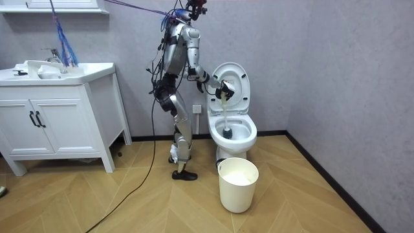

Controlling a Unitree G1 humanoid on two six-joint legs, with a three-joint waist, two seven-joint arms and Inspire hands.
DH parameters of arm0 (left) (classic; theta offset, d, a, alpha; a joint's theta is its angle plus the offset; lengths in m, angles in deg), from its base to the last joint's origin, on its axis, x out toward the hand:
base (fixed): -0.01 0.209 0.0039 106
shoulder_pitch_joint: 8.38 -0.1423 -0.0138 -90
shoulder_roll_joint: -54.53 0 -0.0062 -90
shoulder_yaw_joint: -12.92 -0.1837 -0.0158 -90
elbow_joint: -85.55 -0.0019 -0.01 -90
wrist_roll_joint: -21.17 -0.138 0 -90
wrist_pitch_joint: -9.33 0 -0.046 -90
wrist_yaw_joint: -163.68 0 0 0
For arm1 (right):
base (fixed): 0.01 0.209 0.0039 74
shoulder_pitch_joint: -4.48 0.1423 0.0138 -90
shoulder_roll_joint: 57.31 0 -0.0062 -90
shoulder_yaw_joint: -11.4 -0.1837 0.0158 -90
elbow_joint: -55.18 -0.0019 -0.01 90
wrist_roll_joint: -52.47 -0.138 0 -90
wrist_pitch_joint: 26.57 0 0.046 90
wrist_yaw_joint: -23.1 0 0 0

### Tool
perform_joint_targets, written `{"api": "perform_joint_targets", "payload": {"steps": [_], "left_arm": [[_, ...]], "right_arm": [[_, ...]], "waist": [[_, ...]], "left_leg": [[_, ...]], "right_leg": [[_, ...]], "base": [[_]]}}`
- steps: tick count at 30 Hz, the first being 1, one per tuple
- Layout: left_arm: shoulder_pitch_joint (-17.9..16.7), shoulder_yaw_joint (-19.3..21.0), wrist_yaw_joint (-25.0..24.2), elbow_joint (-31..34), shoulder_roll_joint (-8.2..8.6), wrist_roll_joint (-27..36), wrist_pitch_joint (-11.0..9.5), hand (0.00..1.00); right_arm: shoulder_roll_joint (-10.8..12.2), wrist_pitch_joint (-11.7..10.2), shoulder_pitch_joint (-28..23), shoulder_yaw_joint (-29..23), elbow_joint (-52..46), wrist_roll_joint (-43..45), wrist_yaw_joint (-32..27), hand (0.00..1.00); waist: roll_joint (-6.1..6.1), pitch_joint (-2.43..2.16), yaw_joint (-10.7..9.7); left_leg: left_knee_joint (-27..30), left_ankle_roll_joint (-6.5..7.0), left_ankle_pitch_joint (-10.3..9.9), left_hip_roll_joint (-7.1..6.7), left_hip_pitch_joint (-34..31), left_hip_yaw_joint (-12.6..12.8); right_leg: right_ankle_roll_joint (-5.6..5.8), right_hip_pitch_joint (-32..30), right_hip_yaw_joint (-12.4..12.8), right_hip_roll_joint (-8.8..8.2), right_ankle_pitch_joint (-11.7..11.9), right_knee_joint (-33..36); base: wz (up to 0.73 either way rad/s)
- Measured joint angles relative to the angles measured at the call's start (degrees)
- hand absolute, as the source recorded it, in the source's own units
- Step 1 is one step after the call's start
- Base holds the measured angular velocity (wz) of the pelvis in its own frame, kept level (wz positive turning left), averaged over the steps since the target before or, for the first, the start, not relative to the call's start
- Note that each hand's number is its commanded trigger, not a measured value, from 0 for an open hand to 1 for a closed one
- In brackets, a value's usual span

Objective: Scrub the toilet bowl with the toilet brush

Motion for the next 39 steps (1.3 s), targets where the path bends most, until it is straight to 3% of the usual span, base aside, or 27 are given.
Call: {"api": "perform_joint_targets", "payload": {"steps": [2,11,18,21,25,32,36,39], "left_arm": [[0.0,1.0,0.2,-1.0,0.36,0.0,0.0,0.00],[0.8,1.9,-0.3,-3.0,0.92,-0.1,0.5,0.00],[0.3,1.9,-0.2,-3.0,0.93,0.4,1.6,0.00],[-0.3,1.8,-0.2,-2.9,0.95,1.0,1.9,0.00],[-0.4,1.8,-0.2,-2.9,1.32,1.1,2.3,0.00],[-0.6,0.6,-0.8,-2.8,1.22,1.0,2.2,0.00],[0.3,-0.2,-1.1,-2.8,1.41,0.9,2.2,0.00],[0.9,-0.3,-1.4,-2.8,1.98,0.9,1.6,0.00]], "right_arm": [[0.1,0.1,-0.2,-0.4,-2.3,0.1,1.5,1.00],[0.1,0.1,-2.3,-2.7,-7.8,0.3,4.7,1.00],[0.1,-0.2,-3.0,-2.7,-7.8,0.4,4.2,1.00],[0.0,-1.2,-6.0,-3.4,-6.8,0.4,1.2,1.00],[0.0,-5.0,-6.9,-4.4,3.5,-0.6,-3.9,1.00],[0.3,-9.8,-5.8,-6.0,23.2,-9.0,-16.2,1.00],[0.4,-11.7,-4.2,-6.6,29.3,-11.3,-20.1,1.00],[0.3,-11.9,-3.6,-6.6,31.6,-11.9,-21.7,1.00]], "waist": [[-0.10,-0.06,-0.9],[-0.07,-0.09,-1.1],[-0.07,-0.17,-2.2],[-0.02,-0.24,-2.3],[-0.02,-0.23,-3.2],[0.03,-0.10,-4.4],[0.60,0.32,-4.2],[0.76,0.42,-3.6]], "left_leg": [[0.2,0.00,0.0,0.11,0.1,0.2],[0.7,-0.04,0.0,0.33,0.8,1.1],[0.7,-0.04,0.0,0.32,0.8,1.5],[0.5,-0.03,0.0,0.34,1.3,1.5],[0.2,0.06,0.1,-0.03,1.4,1.2],[-0.4,0.56,0.4,-0.67,1.7,0.1],[-0.4,0.62,0.4,-1.40,1.6,-0.5],[-0.4,0.63,0.4,-1.57,1.4,-0.8]], "right_leg": [[-0.07,0.0,0.2,0.01,0.2,0.0],[-0.32,0.0,1.1,0.00,0.7,1.0],[-0.37,-0.4,1.8,-0.04,0.8,1.2],[-0.37,0.3,1.8,0.07,0.9,0.9],[-0.10,0.5,1.6,-0.32,0.7,1.0],[0.51,1.5,-0.2,-1.58,0.1,0.9],[0.65,1.5,-0.7,-2.14,-0.3,1.3],[0.67,1.2,-1.0,-2.37,-0.7,1.7]], "base": [[-0.05],[-0.06],[-0.02],[0.00],[0.05],[0.14],[0.10],[0.08]]}}
